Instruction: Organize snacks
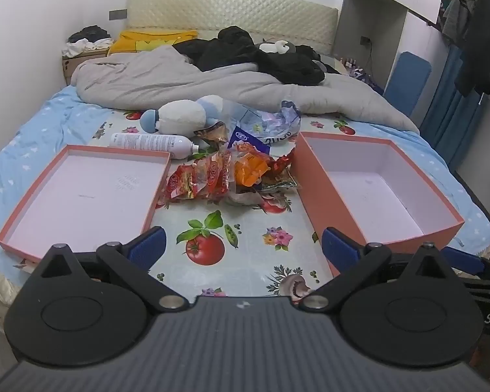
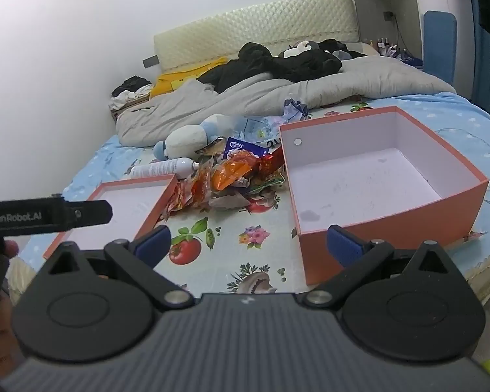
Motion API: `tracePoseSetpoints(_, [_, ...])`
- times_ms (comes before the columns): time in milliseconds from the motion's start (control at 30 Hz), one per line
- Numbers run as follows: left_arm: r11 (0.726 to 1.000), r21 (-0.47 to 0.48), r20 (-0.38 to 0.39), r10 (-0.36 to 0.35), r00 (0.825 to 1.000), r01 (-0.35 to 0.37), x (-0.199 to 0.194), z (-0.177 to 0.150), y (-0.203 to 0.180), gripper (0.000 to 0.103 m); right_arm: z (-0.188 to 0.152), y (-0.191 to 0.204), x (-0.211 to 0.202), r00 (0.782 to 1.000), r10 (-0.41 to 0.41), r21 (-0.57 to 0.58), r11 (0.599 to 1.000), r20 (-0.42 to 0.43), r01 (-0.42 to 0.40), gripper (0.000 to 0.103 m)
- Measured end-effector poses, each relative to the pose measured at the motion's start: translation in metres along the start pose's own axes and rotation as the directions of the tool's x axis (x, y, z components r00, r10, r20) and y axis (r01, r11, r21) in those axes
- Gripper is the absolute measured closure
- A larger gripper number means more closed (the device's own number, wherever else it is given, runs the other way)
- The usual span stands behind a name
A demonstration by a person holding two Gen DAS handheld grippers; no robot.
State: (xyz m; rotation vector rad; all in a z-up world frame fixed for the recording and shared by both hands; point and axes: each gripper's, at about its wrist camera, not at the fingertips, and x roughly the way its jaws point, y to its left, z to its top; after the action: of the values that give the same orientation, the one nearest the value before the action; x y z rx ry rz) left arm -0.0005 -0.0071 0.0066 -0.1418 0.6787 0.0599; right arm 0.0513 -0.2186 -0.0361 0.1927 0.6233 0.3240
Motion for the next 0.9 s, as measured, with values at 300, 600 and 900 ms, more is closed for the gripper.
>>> tracePoseSetpoints(300, [1.000,-0.001,-0.006,-0.001,1.000,0.001,0.0053,-0.0026,0.0052,0.000,-0.0052,0.0012,0.0020,1.000,-0.001,0.003,1.000,-0.002,0.001,0.000])
tracePoseSetpoints(600, [1.000,0.000,-0.006,0.000,1.000,0.000,0.0060,-0.0023,0.0054,0.000,-0.0080,0.0004,0.0029,1.000,-0.002,-0.003,1.000,0.001,0.002,0.000])
tracePoseSetpoints(900, [1.000,-0.002,-0.004,-0.002,1.000,0.002,0.0059,-0.0027,0.0058,0.000,-0.0083,0.0012,0.0042,1.000,-0.003,0.000,1.000,-0.004,0.003,0.000])
